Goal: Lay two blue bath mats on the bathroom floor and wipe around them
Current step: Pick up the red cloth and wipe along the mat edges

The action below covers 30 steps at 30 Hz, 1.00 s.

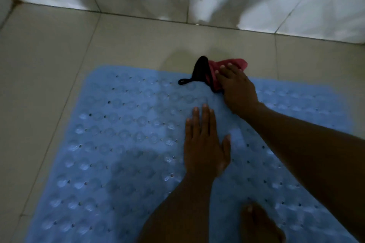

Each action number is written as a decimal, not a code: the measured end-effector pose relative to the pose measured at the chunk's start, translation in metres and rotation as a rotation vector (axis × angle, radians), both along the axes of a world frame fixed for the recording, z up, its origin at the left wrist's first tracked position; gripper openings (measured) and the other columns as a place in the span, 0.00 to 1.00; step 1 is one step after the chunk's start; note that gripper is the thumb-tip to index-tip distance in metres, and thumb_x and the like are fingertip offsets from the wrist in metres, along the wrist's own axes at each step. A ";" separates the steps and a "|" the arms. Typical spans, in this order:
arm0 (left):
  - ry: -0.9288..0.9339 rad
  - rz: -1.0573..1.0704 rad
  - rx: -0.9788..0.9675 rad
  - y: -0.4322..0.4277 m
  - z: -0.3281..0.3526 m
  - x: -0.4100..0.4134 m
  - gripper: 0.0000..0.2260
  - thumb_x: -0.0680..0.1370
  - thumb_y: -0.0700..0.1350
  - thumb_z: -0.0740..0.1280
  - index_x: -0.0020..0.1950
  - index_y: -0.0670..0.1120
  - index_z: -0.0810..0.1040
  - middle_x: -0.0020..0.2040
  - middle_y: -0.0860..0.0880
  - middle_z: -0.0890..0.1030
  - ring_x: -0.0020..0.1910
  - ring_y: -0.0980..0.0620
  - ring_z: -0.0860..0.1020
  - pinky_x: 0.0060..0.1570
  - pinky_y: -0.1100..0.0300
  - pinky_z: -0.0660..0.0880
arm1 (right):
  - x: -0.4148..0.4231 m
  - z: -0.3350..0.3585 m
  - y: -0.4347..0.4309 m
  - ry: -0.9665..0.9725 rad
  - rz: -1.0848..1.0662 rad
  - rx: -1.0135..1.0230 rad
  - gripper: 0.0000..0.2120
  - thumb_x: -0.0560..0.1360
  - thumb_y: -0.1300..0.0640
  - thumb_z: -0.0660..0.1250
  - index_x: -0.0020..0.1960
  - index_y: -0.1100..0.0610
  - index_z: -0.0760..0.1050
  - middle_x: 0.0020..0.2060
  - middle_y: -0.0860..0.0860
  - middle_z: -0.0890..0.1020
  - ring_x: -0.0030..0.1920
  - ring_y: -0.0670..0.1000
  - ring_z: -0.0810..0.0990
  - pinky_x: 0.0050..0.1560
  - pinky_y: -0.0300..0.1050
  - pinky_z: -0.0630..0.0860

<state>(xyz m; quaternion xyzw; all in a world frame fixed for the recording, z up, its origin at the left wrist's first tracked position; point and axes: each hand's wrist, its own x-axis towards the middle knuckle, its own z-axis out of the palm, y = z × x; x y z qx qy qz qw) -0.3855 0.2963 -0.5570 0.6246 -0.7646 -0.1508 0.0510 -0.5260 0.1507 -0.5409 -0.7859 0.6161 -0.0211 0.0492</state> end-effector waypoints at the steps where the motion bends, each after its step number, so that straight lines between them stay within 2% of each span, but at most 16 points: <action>1: -0.014 -0.005 -0.002 0.000 0.000 0.000 0.35 0.83 0.62 0.48 0.83 0.42 0.46 0.84 0.43 0.41 0.82 0.43 0.38 0.80 0.44 0.41 | -0.004 0.002 -0.002 0.004 0.005 0.016 0.23 0.74 0.62 0.54 0.63 0.66 0.79 0.63 0.66 0.79 0.65 0.70 0.76 0.64 0.64 0.74; 4: -0.029 -0.017 -0.007 0.000 0.000 -0.002 0.36 0.83 0.62 0.50 0.83 0.42 0.47 0.84 0.43 0.43 0.82 0.43 0.39 0.80 0.43 0.43 | -0.023 0.012 -0.009 0.025 -0.042 0.075 0.25 0.77 0.60 0.53 0.73 0.62 0.71 0.73 0.62 0.70 0.75 0.66 0.65 0.74 0.60 0.63; 7: -0.039 -0.005 0.009 -0.002 -0.001 -0.003 0.35 0.83 0.61 0.51 0.83 0.42 0.47 0.84 0.43 0.42 0.82 0.42 0.39 0.80 0.43 0.42 | -0.056 0.019 -0.015 0.067 -0.132 0.084 0.23 0.82 0.63 0.56 0.76 0.59 0.67 0.76 0.59 0.66 0.77 0.62 0.61 0.75 0.56 0.59; 11: -0.007 -0.228 0.024 -0.013 0.002 -0.033 0.33 0.84 0.61 0.45 0.84 0.47 0.41 0.83 0.44 0.36 0.81 0.44 0.33 0.79 0.44 0.36 | -0.107 0.025 -0.009 0.095 -0.271 0.127 0.24 0.80 0.61 0.61 0.76 0.60 0.66 0.75 0.60 0.67 0.77 0.62 0.61 0.74 0.58 0.60; 13: 0.035 -0.297 0.030 -0.019 0.000 -0.073 0.32 0.83 0.61 0.44 0.84 0.46 0.45 0.83 0.43 0.38 0.81 0.42 0.34 0.79 0.42 0.39 | -0.134 0.027 0.001 0.099 -0.344 0.155 0.24 0.79 0.61 0.63 0.75 0.61 0.67 0.74 0.61 0.68 0.76 0.63 0.63 0.73 0.60 0.62; 16: 0.104 -0.217 -0.002 -0.017 -0.002 -0.116 0.31 0.83 0.61 0.50 0.83 0.48 0.55 0.83 0.41 0.47 0.82 0.39 0.43 0.78 0.38 0.47 | -0.174 0.027 0.018 0.089 -0.424 0.178 0.23 0.81 0.61 0.60 0.75 0.60 0.67 0.75 0.61 0.66 0.77 0.62 0.61 0.74 0.59 0.62; 19: 0.114 -0.151 -0.136 -0.013 -0.013 -0.115 0.31 0.82 0.60 0.56 0.83 0.48 0.58 0.83 0.41 0.52 0.82 0.39 0.47 0.78 0.38 0.49 | -0.208 0.021 0.030 0.089 -0.464 0.156 0.23 0.81 0.61 0.60 0.76 0.58 0.66 0.77 0.59 0.65 0.77 0.61 0.60 0.73 0.56 0.62; 22: 0.070 -0.164 -0.123 -0.013 -0.011 -0.113 0.33 0.81 0.61 0.55 0.84 0.50 0.54 0.84 0.42 0.48 0.83 0.41 0.44 0.79 0.39 0.47 | -0.222 0.018 0.034 0.087 -0.497 0.135 0.24 0.80 0.62 0.62 0.75 0.58 0.67 0.76 0.58 0.67 0.77 0.60 0.62 0.72 0.56 0.64; 26: -0.017 -0.180 -0.039 -0.016 -0.007 -0.114 0.33 0.81 0.64 0.49 0.84 0.52 0.48 0.84 0.44 0.41 0.82 0.43 0.38 0.79 0.41 0.43 | -0.243 0.024 0.044 0.055 -0.574 0.157 0.18 0.80 0.62 0.60 0.69 0.58 0.73 0.70 0.59 0.72 0.73 0.61 0.67 0.69 0.57 0.69; 28: -0.028 -0.168 -0.038 -0.016 -0.006 -0.112 0.33 0.81 0.65 0.49 0.84 0.53 0.49 0.84 0.44 0.42 0.82 0.43 0.39 0.79 0.41 0.44 | -0.257 0.024 0.057 0.063 -0.614 0.165 0.15 0.80 0.62 0.59 0.65 0.58 0.75 0.67 0.58 0.73 0.71 0.61 0.68 0.67 0.59 0.71; 30: -0.028 -0.157 -0.045 -0.017 -0.006 -0.113 0.33 0.81 0.65 0.49 0.84 0.53 0.49 0.84 0.44 0.43 0.82 0.43 0.40 0.79 0.41 0.45 | -0.266 0.020 0.069 0.054 -0.630 0.142 0.16 0.81 0.61 0.58 0.66 0.57 0.74 0.70 0.58 0.72 0.73 0.60 0.66 0.68 0.59 0.71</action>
